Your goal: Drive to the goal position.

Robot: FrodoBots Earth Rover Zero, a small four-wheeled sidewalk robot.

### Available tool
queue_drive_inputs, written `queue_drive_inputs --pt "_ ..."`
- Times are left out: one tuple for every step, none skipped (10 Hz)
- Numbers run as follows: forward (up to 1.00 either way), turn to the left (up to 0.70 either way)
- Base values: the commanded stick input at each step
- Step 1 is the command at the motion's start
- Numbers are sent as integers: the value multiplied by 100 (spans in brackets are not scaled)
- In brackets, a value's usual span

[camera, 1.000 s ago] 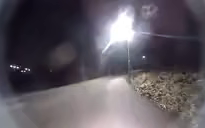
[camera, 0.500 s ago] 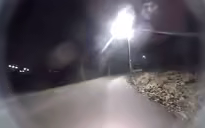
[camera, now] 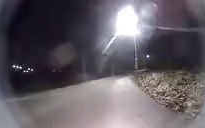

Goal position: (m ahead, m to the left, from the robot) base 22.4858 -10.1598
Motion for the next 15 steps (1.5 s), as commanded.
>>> queue_drive_inputs --pt "100 -38" --pt "100 -19" --pt "100 0" --pt "100 0" --pt "100 0" --pt "100 0" --pt "100 -16" --pt "100 -33" --pt "100 -40" --pt "100 -40" --pt "100 -5" --pt "100 0" --pt "100 0" --pt "100 0" --pt "100 0"
